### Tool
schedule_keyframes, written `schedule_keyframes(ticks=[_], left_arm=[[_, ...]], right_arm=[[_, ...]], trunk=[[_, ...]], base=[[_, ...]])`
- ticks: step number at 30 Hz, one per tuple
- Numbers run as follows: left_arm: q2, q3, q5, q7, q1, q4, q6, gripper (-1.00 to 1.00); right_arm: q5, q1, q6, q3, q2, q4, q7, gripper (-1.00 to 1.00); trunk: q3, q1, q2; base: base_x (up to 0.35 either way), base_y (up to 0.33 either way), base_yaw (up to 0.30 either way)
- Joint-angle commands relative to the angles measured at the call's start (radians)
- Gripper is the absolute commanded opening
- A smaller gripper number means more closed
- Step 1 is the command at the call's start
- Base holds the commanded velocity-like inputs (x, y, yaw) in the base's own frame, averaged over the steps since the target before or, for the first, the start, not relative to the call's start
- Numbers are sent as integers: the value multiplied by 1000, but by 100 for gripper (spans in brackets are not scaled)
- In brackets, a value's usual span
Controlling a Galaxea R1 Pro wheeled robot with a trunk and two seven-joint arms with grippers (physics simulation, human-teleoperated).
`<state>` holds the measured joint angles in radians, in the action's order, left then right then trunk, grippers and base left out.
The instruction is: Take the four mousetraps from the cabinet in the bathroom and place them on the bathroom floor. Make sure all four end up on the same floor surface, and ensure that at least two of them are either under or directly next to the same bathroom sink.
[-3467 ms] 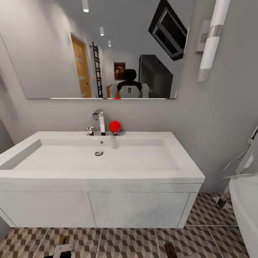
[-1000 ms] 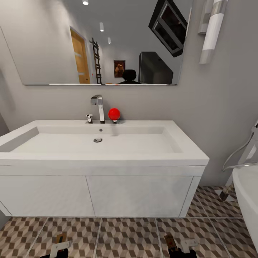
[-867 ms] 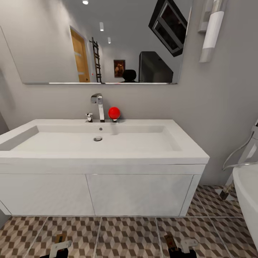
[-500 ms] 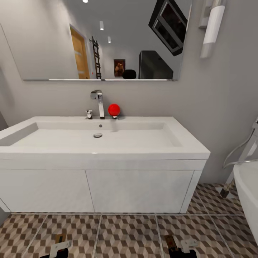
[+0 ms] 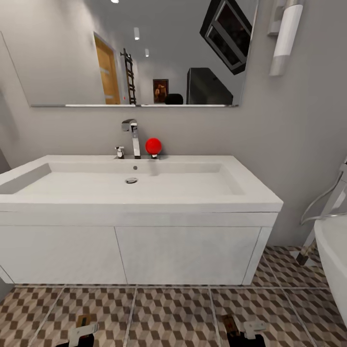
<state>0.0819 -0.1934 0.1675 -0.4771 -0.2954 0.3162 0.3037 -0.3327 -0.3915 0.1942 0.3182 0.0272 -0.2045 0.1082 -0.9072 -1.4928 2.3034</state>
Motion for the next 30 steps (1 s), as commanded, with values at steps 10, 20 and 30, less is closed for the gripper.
schedule_keyframes(ticks=[10,20,30], left_arm=[[4,-8,10,-12,-1,0,3,-100],[5,-8,11,-15,-1,0,3,-100],[4,-6,11,-15,-1,0,5,-100]], right_arm=[[-3,-1,4,10,-1,0,5,-100],[-3,0,4,10,-1,0,5,-100],[-3,-1,4,10,-1,0,5,-100]], trunk=[[-32,-38,71],[-64,-77,141],[-96,-108,197]], base=[[0,0,0],[1,0,0],[119,29,0]])
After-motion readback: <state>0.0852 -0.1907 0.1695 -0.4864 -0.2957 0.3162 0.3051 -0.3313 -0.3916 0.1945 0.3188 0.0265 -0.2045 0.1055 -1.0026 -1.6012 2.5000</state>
